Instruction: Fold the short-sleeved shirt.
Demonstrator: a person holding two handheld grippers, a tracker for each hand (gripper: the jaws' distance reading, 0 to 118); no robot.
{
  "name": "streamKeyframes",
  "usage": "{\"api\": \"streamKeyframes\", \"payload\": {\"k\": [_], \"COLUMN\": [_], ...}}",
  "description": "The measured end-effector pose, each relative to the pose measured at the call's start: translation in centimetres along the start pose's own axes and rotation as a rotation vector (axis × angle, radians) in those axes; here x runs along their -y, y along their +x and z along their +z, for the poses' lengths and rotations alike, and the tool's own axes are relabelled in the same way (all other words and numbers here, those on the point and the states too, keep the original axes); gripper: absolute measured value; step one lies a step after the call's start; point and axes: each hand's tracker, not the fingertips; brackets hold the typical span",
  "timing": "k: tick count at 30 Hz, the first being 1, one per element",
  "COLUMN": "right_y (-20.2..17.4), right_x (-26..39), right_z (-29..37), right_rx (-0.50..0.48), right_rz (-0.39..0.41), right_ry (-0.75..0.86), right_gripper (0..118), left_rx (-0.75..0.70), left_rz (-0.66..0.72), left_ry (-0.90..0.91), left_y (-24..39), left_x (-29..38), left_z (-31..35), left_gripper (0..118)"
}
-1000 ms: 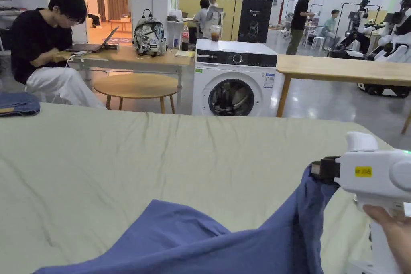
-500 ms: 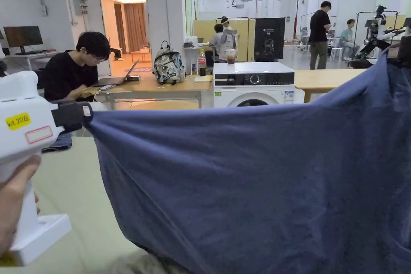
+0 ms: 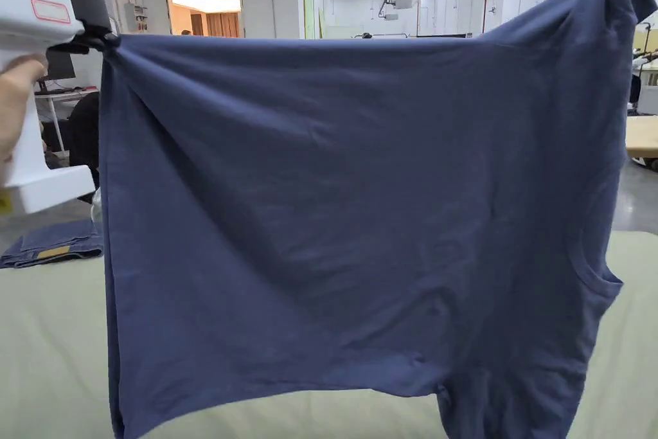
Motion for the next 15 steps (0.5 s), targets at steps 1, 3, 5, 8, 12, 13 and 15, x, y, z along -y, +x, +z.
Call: {"api": "streamKeyframes", "payload": {"k": [1,3,5,8,12,13,15], "right_y": [-0.3,-0.6,-0.8,-0.7,-1.3,-1.4,-1.6], "right_x": [-0.7,-1.9,-3.3,-4.2,-3.4,-2.6,-0.8], "right_z": [-0.4,-0.9,-1.0,-1.4,-1.0,-0.8,-0.8], "right_rx": [0.003,0.016,0.012,0.001,-0.020,-0.030,-0.057], "right_rz": [0.019,0.025,0.009,0.016,0.021,0.020,0.013], "right_ry": [0.013,0.030,0.055,0.068,0.055,0.049,0.027], "right_gripper": [0,0,0,0,0,0,0], "left_rx": [-0.008,-0.008,-0.005,-0.020,-0.020,-0.014,-0.017], "left_rz": [-0.018,-0.022,-0.013,-0.030,-0.035,-0.025,-0.010], "left_ry": [0.006,0.044,0.074,0.087,0.036,0.027,-0.006], "left_y": [0.0,-0.4,-0.6,-0.1,-0.9,-1.2,-1.3], "left_x": [-0.7,-1.7,-2.6,-2.4,0.3,1.4,3.9], "left_z": [-0.1,-0.6,-0.9,-0.2,-0.9,-0.9,-0.6], "left_gripper": [1,1,1,1,1,1,1]}}
